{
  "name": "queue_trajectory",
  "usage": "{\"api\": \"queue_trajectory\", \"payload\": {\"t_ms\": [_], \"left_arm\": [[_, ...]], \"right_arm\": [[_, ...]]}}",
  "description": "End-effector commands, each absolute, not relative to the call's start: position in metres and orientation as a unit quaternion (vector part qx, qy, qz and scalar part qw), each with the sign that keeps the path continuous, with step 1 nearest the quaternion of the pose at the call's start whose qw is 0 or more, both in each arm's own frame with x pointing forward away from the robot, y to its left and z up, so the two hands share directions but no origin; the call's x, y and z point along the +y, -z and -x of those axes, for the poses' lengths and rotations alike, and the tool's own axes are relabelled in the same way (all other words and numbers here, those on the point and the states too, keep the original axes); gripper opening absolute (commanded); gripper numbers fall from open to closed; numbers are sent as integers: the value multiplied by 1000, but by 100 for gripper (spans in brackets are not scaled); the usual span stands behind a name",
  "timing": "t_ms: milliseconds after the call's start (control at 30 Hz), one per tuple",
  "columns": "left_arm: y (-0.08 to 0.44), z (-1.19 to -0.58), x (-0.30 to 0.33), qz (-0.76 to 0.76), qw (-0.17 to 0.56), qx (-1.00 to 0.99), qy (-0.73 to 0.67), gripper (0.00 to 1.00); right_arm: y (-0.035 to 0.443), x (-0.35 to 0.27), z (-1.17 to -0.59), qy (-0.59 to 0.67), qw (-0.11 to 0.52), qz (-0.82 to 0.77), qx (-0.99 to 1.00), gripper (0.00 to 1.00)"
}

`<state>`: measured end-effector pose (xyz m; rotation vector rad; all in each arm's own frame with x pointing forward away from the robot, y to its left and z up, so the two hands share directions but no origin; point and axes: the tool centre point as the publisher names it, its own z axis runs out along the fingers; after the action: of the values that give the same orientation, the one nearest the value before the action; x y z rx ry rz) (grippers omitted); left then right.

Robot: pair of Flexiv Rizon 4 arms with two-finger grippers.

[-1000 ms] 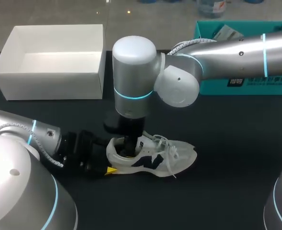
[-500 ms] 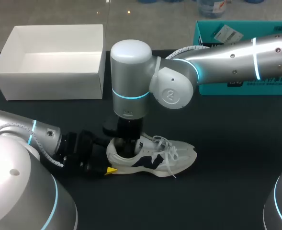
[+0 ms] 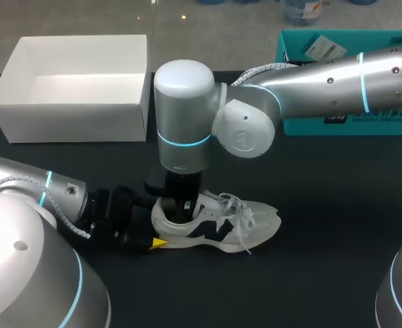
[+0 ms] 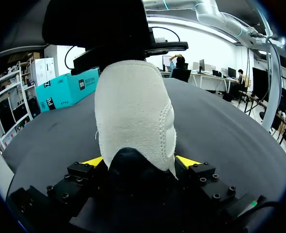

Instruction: Take the shoe out of the shoebox, open the shoe tongue, remove and reinsert the insole, then place the shoe into the shoebox

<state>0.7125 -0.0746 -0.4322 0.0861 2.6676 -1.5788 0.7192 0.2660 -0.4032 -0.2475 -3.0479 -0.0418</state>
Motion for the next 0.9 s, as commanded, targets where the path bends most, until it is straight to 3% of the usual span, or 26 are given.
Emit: {"api": "queue_trajectory", "payload": {"t_ms": [33,533,900], "left_arm": [[439,-712,-77,-28,20,861,508,0],[439,-712,-77,-28,20,861,508,0],[439,-712,-77,-28,20,861,508,0]], "right_arm": [[389,264,-716,11,25,83,-996,0],[351,254,-713,2,-20,95,-995,0],[366,256,-726,-1,-8,91,-996,0]]}}
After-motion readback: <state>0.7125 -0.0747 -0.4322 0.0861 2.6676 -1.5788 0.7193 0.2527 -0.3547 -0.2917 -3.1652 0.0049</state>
